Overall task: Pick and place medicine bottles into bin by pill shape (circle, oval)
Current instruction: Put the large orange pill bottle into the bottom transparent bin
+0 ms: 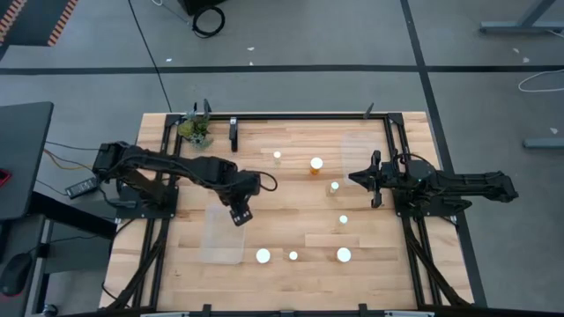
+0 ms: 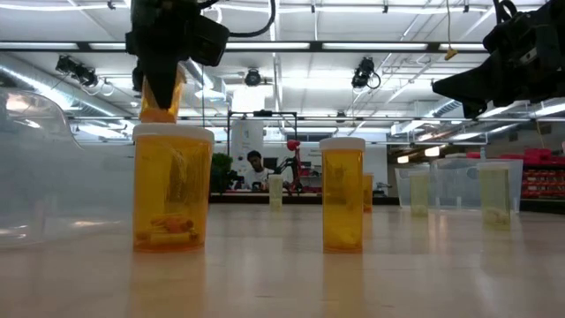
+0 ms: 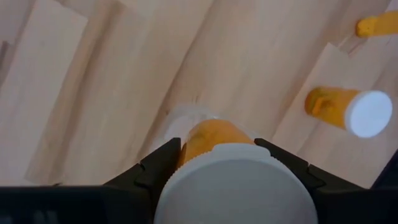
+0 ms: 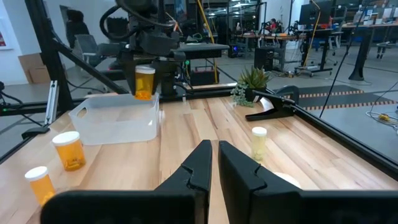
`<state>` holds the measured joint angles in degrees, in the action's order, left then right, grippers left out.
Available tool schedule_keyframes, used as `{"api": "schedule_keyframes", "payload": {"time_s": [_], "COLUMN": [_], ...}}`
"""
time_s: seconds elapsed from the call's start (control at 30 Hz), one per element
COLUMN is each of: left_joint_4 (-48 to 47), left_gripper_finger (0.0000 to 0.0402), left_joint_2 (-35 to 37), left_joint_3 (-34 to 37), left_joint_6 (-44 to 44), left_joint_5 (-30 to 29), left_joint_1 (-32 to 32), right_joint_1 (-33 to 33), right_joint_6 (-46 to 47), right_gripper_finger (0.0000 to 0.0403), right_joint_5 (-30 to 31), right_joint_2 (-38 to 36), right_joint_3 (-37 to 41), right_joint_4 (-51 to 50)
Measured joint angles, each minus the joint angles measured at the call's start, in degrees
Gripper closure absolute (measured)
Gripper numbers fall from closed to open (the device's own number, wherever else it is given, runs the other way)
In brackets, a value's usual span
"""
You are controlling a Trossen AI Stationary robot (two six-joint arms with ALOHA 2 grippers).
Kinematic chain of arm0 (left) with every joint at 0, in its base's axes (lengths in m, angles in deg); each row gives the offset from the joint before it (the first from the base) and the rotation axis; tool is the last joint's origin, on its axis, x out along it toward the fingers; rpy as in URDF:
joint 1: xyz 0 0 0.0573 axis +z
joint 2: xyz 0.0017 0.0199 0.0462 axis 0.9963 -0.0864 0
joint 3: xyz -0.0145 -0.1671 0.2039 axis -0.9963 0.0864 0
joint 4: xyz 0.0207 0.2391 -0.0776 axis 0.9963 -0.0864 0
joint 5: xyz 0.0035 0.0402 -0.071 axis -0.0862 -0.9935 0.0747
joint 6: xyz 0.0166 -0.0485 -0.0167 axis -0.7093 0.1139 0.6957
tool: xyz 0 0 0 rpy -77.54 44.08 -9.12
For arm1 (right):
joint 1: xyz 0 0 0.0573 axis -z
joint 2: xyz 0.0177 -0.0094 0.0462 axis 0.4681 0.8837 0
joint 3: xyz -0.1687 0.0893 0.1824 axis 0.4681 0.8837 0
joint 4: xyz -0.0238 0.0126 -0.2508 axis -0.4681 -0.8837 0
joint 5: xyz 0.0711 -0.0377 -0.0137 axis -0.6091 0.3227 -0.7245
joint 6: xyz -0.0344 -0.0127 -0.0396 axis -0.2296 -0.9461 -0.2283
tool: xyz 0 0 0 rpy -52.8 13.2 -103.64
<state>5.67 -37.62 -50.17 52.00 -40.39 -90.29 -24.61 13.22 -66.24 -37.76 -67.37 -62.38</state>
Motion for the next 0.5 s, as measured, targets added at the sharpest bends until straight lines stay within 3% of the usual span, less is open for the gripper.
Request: {"api": "schedule_keyframes", "payload": {"time_s": [0.2, 0.5], "left_joint_4": [-0.29, -0.49], "left_gripper_finger": [0.0202, 0.02], "left_joint_2": [0.0, 0.0], "left_joint_3": [0.0, 0.04], "left_joint_6": [2.85, 7.97], "left_joint_5": [-0.21, -5.05], "left_joint_1": [-2.58, -8.55], "right_joint_1": [0.0, -0.02], "right_joint_6": [0.0, 0.0], "right_gripper_finger": [0.0366, 0.0366], "right_joint_5": [-0.01, -0.01], "right_joint_2": [0.02, 0.02], "right_joint_3": [0.0, 0.0], "right_joint_4": [0.0, 0.0]}}
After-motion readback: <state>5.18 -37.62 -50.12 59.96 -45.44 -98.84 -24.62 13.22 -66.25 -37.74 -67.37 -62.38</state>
